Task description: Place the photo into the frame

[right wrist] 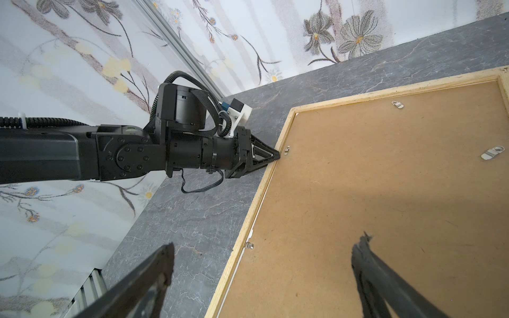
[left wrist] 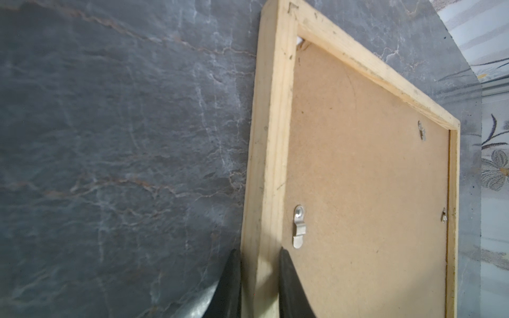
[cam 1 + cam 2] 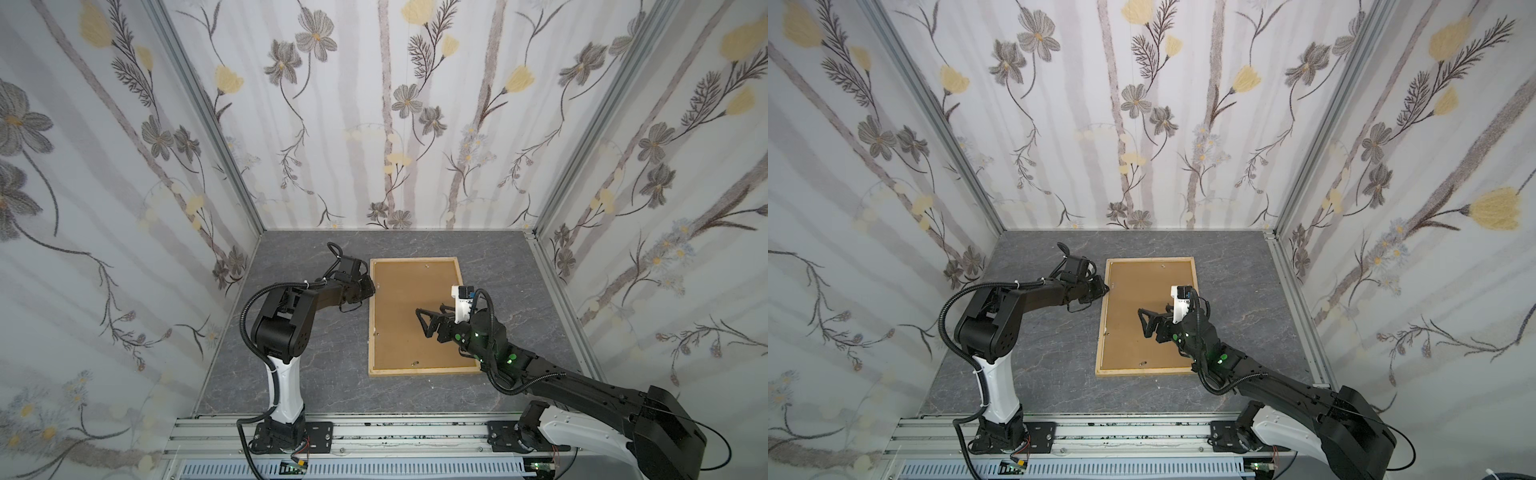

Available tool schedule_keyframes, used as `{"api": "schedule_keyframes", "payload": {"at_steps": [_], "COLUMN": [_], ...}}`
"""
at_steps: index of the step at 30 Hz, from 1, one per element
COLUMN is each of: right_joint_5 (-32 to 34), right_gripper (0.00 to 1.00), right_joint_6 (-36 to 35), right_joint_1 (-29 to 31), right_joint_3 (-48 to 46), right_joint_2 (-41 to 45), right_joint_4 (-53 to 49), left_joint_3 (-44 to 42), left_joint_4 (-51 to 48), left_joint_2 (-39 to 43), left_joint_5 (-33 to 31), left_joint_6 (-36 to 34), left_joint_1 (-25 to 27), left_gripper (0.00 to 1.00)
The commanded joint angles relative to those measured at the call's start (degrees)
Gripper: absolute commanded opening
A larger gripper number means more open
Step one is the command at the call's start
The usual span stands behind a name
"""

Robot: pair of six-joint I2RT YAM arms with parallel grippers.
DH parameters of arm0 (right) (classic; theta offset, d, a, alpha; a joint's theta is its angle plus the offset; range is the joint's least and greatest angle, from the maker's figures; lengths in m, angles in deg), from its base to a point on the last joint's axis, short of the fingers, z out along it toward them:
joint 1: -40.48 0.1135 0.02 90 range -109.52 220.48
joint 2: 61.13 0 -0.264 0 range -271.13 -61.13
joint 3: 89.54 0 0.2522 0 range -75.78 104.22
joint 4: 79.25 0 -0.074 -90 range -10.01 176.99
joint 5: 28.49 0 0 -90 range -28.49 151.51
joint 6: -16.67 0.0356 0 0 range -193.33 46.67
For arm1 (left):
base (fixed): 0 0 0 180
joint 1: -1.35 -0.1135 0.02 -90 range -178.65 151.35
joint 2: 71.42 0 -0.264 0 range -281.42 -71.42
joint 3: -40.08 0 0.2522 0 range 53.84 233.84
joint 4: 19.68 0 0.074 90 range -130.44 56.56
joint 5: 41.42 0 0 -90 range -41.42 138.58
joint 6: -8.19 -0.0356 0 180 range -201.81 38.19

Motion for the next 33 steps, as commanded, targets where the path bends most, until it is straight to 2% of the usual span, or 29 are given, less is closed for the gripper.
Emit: {"api": "schedule_keyframes", "payload": {"at_steps": [1, 11, 14, 18, 21, 25, 33], "right_joint_5": [-0.03, -0.34, -1.00, -4.40, -11.59, -21.22, -30.68], "right_gripper": [1.00, 1.00, 1.00, 1.00, 1.00, 1.00, 1.00], "right_joint_6": [0.92, 1.53, 1.50, 0.20, -1.78, -4.52, -6.83], "right_joint_1": [-0.07, -0.07, -0.03, 0.00, -2.05, -2.06, -1.83], "right_joint_3": [-0.61, -1.91, -1.28, 1.48, 5.51, 11.62, 25.07], "right_joint_2": [0.55, -0.04, -1.51, -5.93, -11.21, -18.89, -35.82], "right_joint_4": [2.37, 3.64, 4.12, 4.48, 4.51, 3.05, -0.76], "left_joint_3": [-2.92, -15.21, -16.54, -15.43, -13.62, -10.22, -5.60], "left_joint_4": [-7.51, -4.42, -4.60, -5.93, -5.91, -6.20, -4.15], "left_joint_2": [1.55, 14.18, 17.05, 19.20, 18.61, 15.78, 7.15], "left_joint_5": [-2.41, -2.13, -1.02, -1.53, -0.19, 0.74, 4.72], "left_joint_6": [1.44, 3.96, 3.82, 2.74, 2.65, 1.96, 1.97], "left_joint_1": [0.16, 3.06, 3.10, 1.91, -0.21, -2.57, -4.56], "left_gripper": [0.12, 0.11, 0.13, 0.38, 0.48, 0.49, 0.40]}}
